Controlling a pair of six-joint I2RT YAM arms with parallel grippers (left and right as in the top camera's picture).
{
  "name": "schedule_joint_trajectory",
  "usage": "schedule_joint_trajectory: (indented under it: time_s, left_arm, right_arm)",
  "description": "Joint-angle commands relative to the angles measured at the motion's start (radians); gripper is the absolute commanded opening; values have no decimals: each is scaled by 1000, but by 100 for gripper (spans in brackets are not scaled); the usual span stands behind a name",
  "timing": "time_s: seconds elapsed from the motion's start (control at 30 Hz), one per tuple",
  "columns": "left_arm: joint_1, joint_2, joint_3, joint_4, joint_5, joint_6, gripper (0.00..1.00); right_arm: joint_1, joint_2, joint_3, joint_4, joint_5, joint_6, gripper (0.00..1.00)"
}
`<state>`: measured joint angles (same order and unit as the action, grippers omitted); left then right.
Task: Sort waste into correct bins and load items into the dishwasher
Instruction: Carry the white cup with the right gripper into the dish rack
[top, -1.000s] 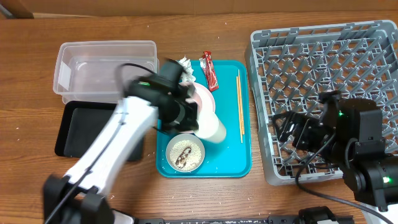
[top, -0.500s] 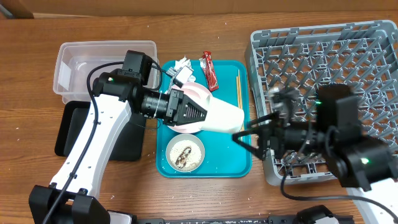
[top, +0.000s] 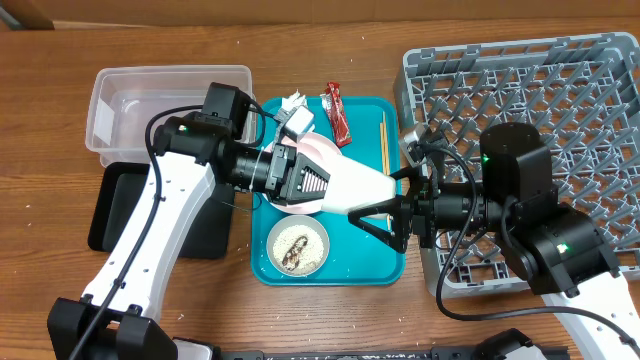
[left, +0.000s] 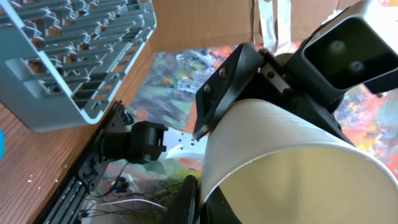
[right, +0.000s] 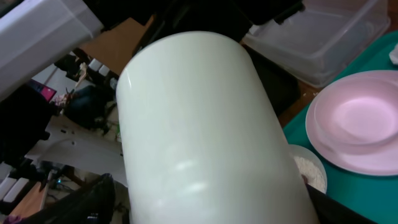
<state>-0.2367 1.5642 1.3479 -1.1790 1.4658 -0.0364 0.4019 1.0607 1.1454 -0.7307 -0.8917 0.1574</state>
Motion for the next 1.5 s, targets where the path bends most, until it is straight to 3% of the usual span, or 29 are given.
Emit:
schedule_joint_trajectory:
  time_s: [0.0, 0.1, 0.23, 0.3, 0.33, 0.4, 0.43, 0.47, 0.6, 0.77, 0.83, 1.03, 1.2, 1.27, 1.4, 1.47]
  left_arm:
    - [-9, -3, 10, -3, -1, 41, 4]
    - [-13, -3, 10, -3, 2, 41, 4]
    - [-13, -4, 10, -2, 2, 41, 4]
    - [-12, -3, 10, 2, 1, 41, 4]
    - [-12, -3, 10, 2, 1, 41, 10]
    - [-12, -3, 10, 1, -14, 40, 32]
    - [-10, -3, 10, -7, -67, 32, 44]
    - [-5, -3, 10, -39, -164, 29, 46]
    - [3, -9, 10, -131, -351, 30, 42]
    - [3, -70, 17, -117, -424, 27, 37]
    - [3, -116, 33, -100, -491, 1, 41]
    - [0, -306, 98, -74, -878, -200, 41]
    - [0, -482, 106, -63, -1079, -234, 43]
    - [0, -540, 106, -76, -1149, -233, 49]
    - [0, -623, 106, -109, -1246, -233, 71]
    - [0, -647, 106, -129, -1266, -233, 77]
  right_arm:
    - [13, -5, 27, 51, -44, 17, 87]
    - [13, -6, 27, 67, -23, 28, 84]
    - [15, -6, 27, 56, -30, 37, 70]
    - [15, -6, 27, 51, -30, 37, 68]
    - [15, -6, 27, 49, -30, 37, 67]
    - [10, -16, 27, 47, -22, 32, 67]
    - [-13, -39, 30, 32, 4, 29, 67]
    - [-53, -74, 39, -19, 73, 28, 67]
    - [-166, -146, 84, -216, 356, 46, 67]
    - [-269, -170, 113, -460, 678, 171, 68]
    - [-281, -148, 113, -534, 745, 207, 67]
    - [-279, 2, 113, -674, 795, 218, 67]
    - [-279, 164, 110, -699, 908, 273, 67]
    - [-279, 230, 110, -693, 934, 285, 68]
    - [-279, 346, 109, -694, 918, 285, 67]
    - [-279, 393, 108, -702, 899, 283, 67]
